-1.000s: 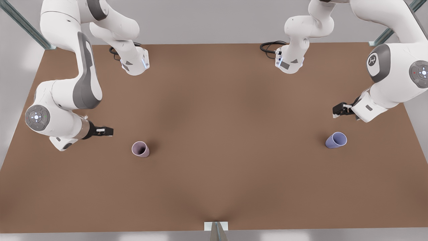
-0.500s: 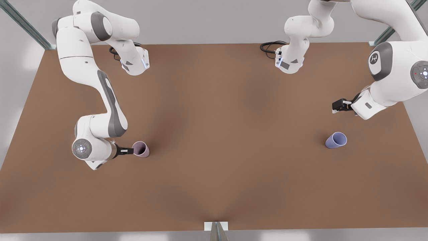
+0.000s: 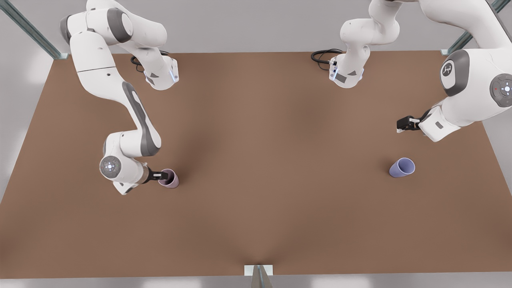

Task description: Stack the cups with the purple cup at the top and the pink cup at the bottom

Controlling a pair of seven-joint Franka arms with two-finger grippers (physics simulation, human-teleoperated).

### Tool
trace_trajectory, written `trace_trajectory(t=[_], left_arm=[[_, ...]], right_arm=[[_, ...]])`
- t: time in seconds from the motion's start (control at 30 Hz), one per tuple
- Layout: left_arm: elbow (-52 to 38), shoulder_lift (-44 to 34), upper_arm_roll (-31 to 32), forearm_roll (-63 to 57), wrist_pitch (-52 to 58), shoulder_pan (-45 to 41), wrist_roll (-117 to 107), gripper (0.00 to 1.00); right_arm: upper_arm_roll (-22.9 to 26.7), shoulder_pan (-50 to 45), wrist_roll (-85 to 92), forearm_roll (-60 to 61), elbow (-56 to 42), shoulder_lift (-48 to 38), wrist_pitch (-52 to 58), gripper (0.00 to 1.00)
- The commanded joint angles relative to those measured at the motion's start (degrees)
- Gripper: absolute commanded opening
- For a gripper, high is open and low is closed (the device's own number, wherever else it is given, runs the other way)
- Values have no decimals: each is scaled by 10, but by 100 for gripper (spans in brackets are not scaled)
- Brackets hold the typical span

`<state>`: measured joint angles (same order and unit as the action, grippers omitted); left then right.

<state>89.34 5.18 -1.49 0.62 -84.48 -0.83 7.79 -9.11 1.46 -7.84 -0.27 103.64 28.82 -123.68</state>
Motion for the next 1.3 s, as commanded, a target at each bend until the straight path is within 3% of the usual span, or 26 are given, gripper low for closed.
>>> trace_trajectory(t=[0.0, 0.07, 0.23, 0.47, 0.57, 0.7, 0.8, 0.97, 1.07, 1.13, 1.17, 1.2, 1.27], left_arm=[[0, -1, 0, -2, 8, 0, 3, 100], [0, 1, 1, -2, 4, 0, 3, 100], [-4, 5, 5, -4, 5, 0, 3, 100], [-15, -6, 36, -4, 9, -2, 1, 100], [-15, -3, 33, -4, 8, -2, 3, 100], [-15, -5, 34, -4, 5, -2, 3, 100], [-16, -5, 33, -4, 5, -2, 3, 100], [-15, -5, 28, -2, 12, -2, -3, 100], [-16, -5, 28, -4, 9, -2, -3, 100], [-16, -2, -21, -5, 5, -57, -4, 100], [-16, 2, -23, -4, 1, -57, -4, 100], [-16, 14, -24, -4, 1, -57, -4, 100], [-14, 16, -25, -6, -9, -57, -3, 100]], right_arm=[[0, -1, 28, 6, 1, 0, -11, 100], [0, 1, 31, 12, 5, 3, -14, 100], [0, 0, 31, 24, 7, 14, -17, 80], [0, -1, 31, 25, 2, 27, -20, 44], [0, -3, 31, 26, 2, 27, -19, 21], [-8, -3, 29, 26, -13, 26, -9, 21], [-20, -4, 6, 25, -83, 26, 40, 21], [-30, -109, -210, 26, -212, 52, 115, 21], [-30, -193, -364, 26, -362, 127, 174, 21], [-30, -234, -417, 27, -421, 162, 178, 21], [-32, -262, -462, 28, -499, 212, 190, 21], [-61, -266, -493, 34, -550, 251, 190, 21], [-65, -316, -540, 34, -595, 301, 143, 21]])
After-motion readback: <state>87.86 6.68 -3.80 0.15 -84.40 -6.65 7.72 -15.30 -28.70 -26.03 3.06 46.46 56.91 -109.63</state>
